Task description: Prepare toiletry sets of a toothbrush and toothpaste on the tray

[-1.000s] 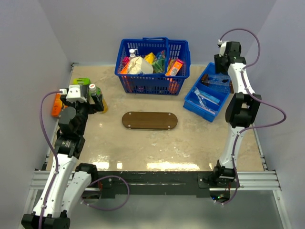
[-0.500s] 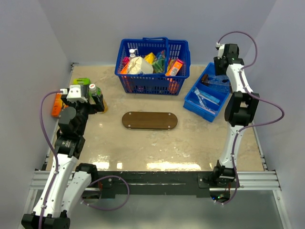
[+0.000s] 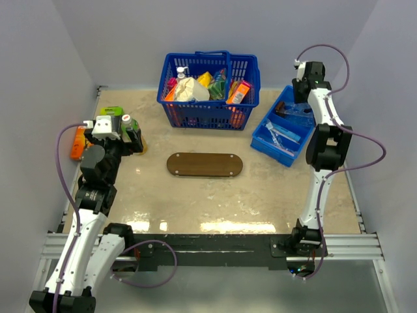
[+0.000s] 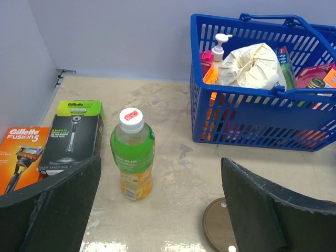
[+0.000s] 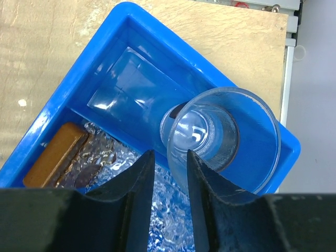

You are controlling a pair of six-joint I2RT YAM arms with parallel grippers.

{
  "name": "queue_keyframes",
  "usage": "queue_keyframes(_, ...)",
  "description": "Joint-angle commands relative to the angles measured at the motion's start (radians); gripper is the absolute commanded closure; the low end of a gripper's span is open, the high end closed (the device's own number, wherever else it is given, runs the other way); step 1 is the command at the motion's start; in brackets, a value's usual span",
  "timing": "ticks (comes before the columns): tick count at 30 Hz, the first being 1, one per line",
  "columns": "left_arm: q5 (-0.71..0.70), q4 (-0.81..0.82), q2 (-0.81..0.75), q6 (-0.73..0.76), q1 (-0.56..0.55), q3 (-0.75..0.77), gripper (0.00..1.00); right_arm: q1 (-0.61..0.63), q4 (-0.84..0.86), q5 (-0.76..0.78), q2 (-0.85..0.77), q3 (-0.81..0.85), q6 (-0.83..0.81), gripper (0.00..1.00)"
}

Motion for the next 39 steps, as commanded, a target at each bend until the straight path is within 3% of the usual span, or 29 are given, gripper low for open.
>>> queue_keyframes(1,0.007,0.024,0.004,0.014,0.002,0.001,0.0,-0.001,0.018,-0.01,0.027,0.041,-0.009,0.68)
queue_keyframes(5,0.007,0.026,0.005,0.017,0.004,0.001,0.0,0.001,0.032,-0.017,0.033,0.036,-0.009,0.74)
queue_keyframes(13,0.003,0.024,0.008,0.02,0.004,0.001,0.0,0.001,0.064,-0.008,0.009,0.03,-0.009,1.0)
queue_keyframes(21,0.004,0.024,0.008,0.02,0.002,0.001,0.0,0.001,0.142,0.059,-0.06,0.012,-0.009,1.0)
queue_keyframes(29,-0.011,0.022,0.011,0.015,0.002,0.001,0.0,0.002,0.317,0.124,-0.194,-0.116,0.019,1.0)
queue_keyframes(39,-0.014,0.021,0.004,0.011,0.004,0.001,0.0,0.008,0.314,0.114,-0.243,-0.096,0.073,1.0)
